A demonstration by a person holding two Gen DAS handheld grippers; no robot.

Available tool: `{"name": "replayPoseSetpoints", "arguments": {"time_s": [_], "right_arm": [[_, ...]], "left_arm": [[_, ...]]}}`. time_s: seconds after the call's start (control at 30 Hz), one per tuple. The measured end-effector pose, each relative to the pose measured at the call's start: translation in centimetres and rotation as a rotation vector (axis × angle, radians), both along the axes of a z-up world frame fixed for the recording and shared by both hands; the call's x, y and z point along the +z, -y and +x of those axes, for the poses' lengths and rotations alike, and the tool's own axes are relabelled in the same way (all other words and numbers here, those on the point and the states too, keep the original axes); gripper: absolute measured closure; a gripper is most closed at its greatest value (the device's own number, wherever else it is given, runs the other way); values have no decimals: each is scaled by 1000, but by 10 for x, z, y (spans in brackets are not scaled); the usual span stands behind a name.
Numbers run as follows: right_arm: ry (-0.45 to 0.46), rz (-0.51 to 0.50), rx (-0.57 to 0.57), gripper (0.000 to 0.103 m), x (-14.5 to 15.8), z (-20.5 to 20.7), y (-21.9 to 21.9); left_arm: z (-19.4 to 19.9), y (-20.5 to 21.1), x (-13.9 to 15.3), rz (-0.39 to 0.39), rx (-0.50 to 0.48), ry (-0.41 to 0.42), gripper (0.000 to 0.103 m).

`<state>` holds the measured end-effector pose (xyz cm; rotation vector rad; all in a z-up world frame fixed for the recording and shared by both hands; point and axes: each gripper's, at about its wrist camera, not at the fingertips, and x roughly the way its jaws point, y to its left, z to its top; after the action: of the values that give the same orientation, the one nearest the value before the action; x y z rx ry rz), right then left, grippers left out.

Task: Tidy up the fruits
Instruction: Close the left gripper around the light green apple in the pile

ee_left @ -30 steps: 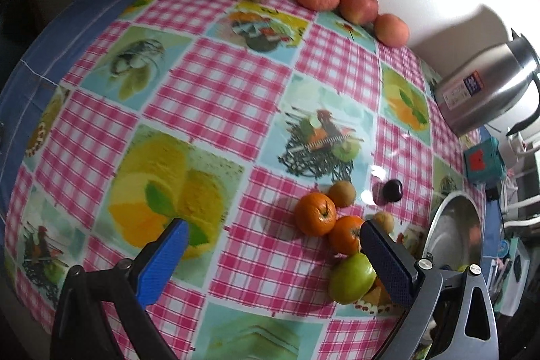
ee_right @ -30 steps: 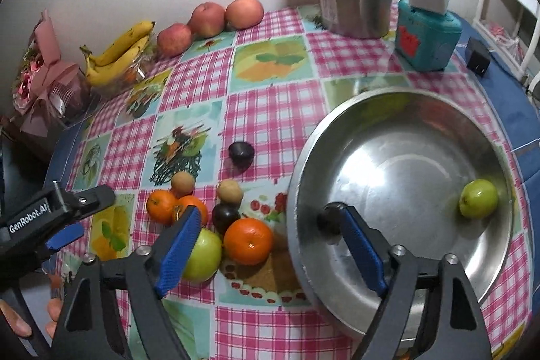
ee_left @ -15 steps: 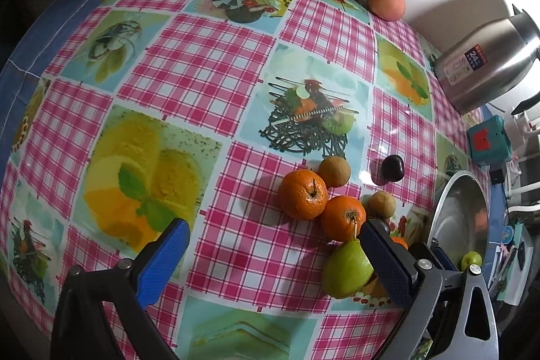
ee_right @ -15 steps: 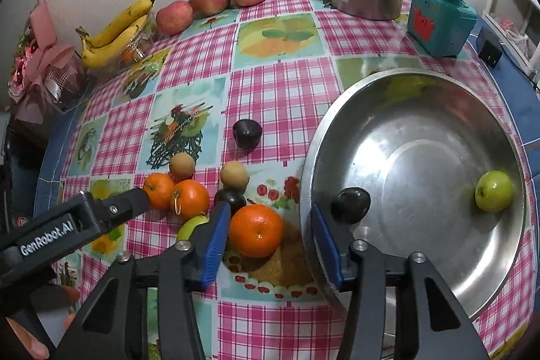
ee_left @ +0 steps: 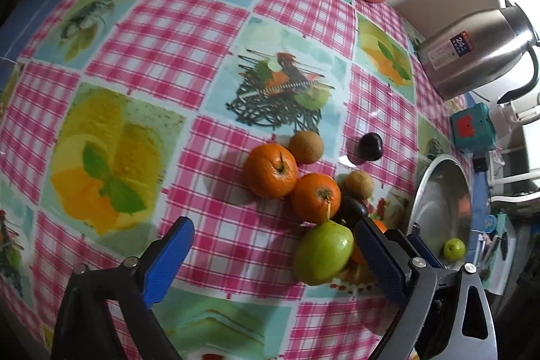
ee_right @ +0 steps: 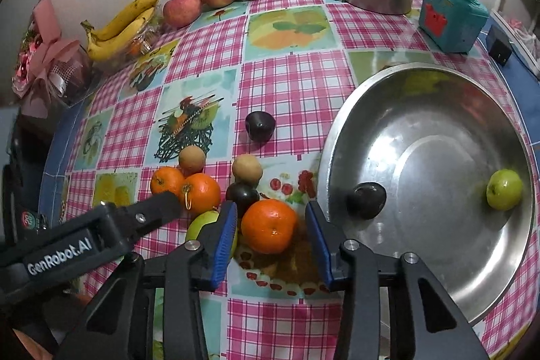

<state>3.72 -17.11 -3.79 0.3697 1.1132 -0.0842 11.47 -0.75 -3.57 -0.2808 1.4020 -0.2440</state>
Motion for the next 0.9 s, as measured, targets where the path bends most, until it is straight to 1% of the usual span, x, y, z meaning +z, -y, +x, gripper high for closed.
{"name": "replayPoseSetpoints", "arguments": {"time_s": [0.1,0.13,0.2,0.3,0.4,0.47,0.57,0.67,0.7,0.73,0.77,0.9], "right_arm": [[4,-4,-7,61,6,-2,3],[9,-7,-10,61,8,-3,3],[21,-16,-15,61,15,-7,6],[25,-39,-55,61,22,-12,16],[30,-25,-92,61,24,-17,30],[27,-23,-107,61,23,-19,35],[20,-16,-125,61,21,-20,40],[18,-11,-130,61,21,-21,42],[17,-12,-129,61,21,-21,41],[17,-12,-127,61,21,-21,40],[17,-12,-125,61,21,-21,40],[17,-15,-117,61,20,-20,38]], "left_arm": [[0,0,1,-47,6,-13,8],[0,-1,1,-51,7,-15,8],[-1,0,1,-38,5,-15,10],[-4,5,-1,-30,-12,-24,11],[-6,16,-3,-16,-55,-28,12],[-7,24,-5,-3,-84,-29,15],[-10,32,-7,10,-119,-34,24],[-12,36,-10,12,-139,-44,35],[-12,36,-11,10,-144,-46,42],[-12,37,-11,-4,-149,-48,52],[-12,39,-10,-33,-153,-51,57],[-12,47,-11,-23,-166,-41,57]]}}
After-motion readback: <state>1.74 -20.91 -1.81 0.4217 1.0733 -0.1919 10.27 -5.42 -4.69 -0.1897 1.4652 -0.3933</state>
